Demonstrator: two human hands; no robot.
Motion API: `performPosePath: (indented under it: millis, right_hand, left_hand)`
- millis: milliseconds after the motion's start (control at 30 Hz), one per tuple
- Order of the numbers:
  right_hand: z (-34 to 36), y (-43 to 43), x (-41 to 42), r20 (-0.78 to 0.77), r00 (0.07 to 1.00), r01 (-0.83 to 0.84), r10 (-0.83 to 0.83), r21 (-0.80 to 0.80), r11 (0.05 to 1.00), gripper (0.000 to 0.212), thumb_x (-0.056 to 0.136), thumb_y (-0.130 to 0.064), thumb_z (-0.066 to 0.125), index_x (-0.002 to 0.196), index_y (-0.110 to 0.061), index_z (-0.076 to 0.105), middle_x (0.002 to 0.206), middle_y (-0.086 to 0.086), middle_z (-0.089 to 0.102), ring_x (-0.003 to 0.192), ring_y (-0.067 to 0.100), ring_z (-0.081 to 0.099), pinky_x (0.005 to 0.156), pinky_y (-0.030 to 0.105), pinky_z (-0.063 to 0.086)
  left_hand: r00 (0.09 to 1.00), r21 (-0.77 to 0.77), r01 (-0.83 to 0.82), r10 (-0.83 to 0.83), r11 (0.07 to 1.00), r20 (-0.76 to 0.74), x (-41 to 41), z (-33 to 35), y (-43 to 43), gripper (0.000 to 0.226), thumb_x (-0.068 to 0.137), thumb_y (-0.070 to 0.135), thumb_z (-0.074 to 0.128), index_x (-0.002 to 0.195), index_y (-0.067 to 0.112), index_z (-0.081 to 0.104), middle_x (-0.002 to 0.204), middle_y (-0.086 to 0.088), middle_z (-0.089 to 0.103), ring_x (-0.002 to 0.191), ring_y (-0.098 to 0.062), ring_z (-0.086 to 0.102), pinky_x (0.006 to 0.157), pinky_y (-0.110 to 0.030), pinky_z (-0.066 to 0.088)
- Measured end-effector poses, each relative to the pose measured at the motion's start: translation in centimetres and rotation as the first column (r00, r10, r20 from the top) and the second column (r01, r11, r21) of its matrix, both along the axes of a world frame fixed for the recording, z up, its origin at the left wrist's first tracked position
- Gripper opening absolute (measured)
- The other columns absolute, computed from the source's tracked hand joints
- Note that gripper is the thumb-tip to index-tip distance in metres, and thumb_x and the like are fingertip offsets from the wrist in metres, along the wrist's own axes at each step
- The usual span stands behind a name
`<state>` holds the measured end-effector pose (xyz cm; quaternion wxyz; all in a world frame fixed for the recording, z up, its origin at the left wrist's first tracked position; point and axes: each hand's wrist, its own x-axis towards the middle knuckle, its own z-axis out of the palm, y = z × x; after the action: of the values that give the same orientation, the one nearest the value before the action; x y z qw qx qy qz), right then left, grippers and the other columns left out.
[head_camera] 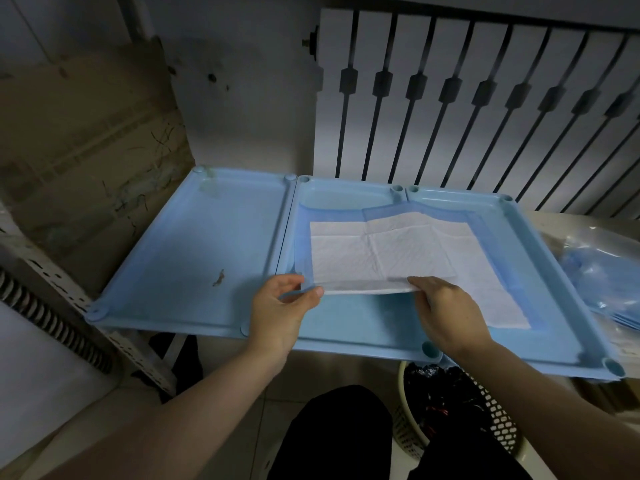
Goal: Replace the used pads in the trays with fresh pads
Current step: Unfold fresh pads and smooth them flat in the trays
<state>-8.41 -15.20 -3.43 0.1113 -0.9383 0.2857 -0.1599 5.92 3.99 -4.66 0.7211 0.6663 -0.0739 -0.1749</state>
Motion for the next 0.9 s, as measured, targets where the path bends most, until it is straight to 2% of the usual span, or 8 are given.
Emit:
performPosePath:
  millis: [100, 200, 267, 367, 467, 600, 667, 900]
  right_hand:
    - [-0.6, 0.4, 0.1, -0.048, 0.996, -0.084, 0.079, -0.112, 0.99, 0.029, 0.081, -0.007, 0.058, 0.107, -0.007, 0.069, 0.101, 0.012, 0.071, 0.094, 0.035, 0.065, 0.091, 0.037, 0.046]
    - [-1.6, 2.0, 1.2, -0.127, 0.972, -0.217, 0.195, -0.19, 0.957, 0.053, 0.067, -0.034, 0.061, 0.115, -0.013, 0.067, 0.108, 0.006, 0.07, 0.101, 0.028, 0.066, 0.101, 0.035, 0.034]
    - [-2.0, 3.7, 2.7, -0.15, 0.956, -0.279, 0.251, -0.217, 0.936, 0.06, 0.064, -0.044, 0.066, 0.117, -0.016, 0.066, 0.11, 0.004, 0.069, 0.103, 0.025, 0.065, 0.102, 0.036, 0.039]
    - [-1.7, 5.8, 4.9, -0.097, 0.956, -0.292, 0.276, -0.257, 0.921, 0.041, 0.063, -0.032, 0.071, 0.101, -0.017, 0.072, 0.098, 0.002, 0.072, 0.093, 0.024, 0.068, 0.092, 0.038, 0.051]
    - [-1.4, 6.3, 6.1, -0.001, 0.97, -0.238, 0.242, -0.179, 0.955, 0.027, 0.072, -0.018, 0.048, 0.08, -0.016, 0.074, 0.076, 0.002, 0.071, 0.07, 0.026, 0.066, 0.074, 0.03, 0.053]
    - [-1.0, 6.0, 5.7, 0.065, 0.976, -0.2, 0.206, -0.088, 0.976, 0.028, 0.075, -0.013, 0.052, 0.09, -0.013, 0.075, 0.077, 0.004, 0.073, 0.069, 0.029, 0.066, 0.07, 0.032, 0.052]
    - [-0.9, 5.8, 5.6, 0.067, 0.976, -0.204, 0.209, -0.074, 0.976, 0.028, 0.079, -0.013, 0.05, 0.092, -0.012, 0.074, 0.079, 0.005, 0.072, 0.07, 0.03, 0.066, 0.07, 0.033, 0.051]
    - [-0.9, 5.9, 5.6, 0.09, 0.975, -0.194, 0.204, -0.112, 0.975, 0.023, 0.078, -0.011, 0.052, 0.087, -0.012, 0.074, 0.075, 0.003, 0.071, 0.066, 0.028, 0.065, 0.069, 0.031, 0.051]
  left_hand:
    - [1.0, -0.04, 0.004, -0.004, 0.999, -0.003, 0.0, -0.3, -0.3, 0.014, 0.077, -0.002, 0.075, 0.082, 0.009, 0.068, 0.088, -0.014, 0.072, 0.077, -0.026, 0.072, 0.068, -0.017, 0.055]
    - [0.998, -0.039, 0.002, 0.001, 0.999, 0.064, 0.0, -0.5, -0.4, 0.014, 0.079, -0.003, 0.073, 0.077, 0.009, 0.067, 0.077, -0.009, 0.072, 0.068, -0.021, 0.07, 0.062, -0.015, 0.052]
    - [0.993, -0.041, 0.012, -0.007, 0.999, 0.114, -0.1, -0.5, -0.5, 0.016, 0.079, -0.002, 0.073, 0.074, 0.012, 0.066, 0.07, -0.004, 0.072, 0.064, -0.021, 0.07, 0.063, -0.018, 0.052]
    - [0.983, -0.026, 0.022, -0.017, 0.999, 0.184, 0.1, -0.6, -0.5, 0.019, 0.08, 0.001, 0.073, 0.073, 0.016, 0.065, 0.066, 0.0, 0.071, 0.062, -0.02, 0.068, 0.065, -0.026, 0.054]
    - [0.965, -0.01, 0.077, -0.072, 0.997, 0.253, 0.4, -0.3, 0.1, 0.02, 0.077, 0.01, 0.078, 0.082, 0.021, 0.062, 0.077, 0.002, 0.071, 0.065, -0.018, 0.066, 0.063, -0.032, 0.053]
    - [0.928, 0.236, 0.097, -0.174, 0.967, 0.331, 1.0, -1.0, 0.8, 0.052, 0.061, 0.031, 0.089, 0.098, 0.037, 0.053, 0.095, 0.014, 0.063, 0.066, -0.009, 0.056, 0.068, -0.023, 0.05]
    - [0.921, 0.255, 0.102, -0.188, 0.962, 0.342, 1.3, -1.2, 0.6, 0.051, 0.059, 0.033, 0.09, 0.096, 0.039, 0.055, 0.101, 0.013, 0.059, 0.067, -0.011, 0.052, 0.07, -0.027, 0.051]
    - [0.849, 0.301, 0.135, -0.266, 0.944, 0.457, 2.2, -0.2, 0.3, 0.045, 0.059, 0.031, 0.09, 0.091, 0.039, 0.06, 0.106, 0.022, 0.044, 0.074, -0.013, 0.052, 0.07, -0.012, 0.043]
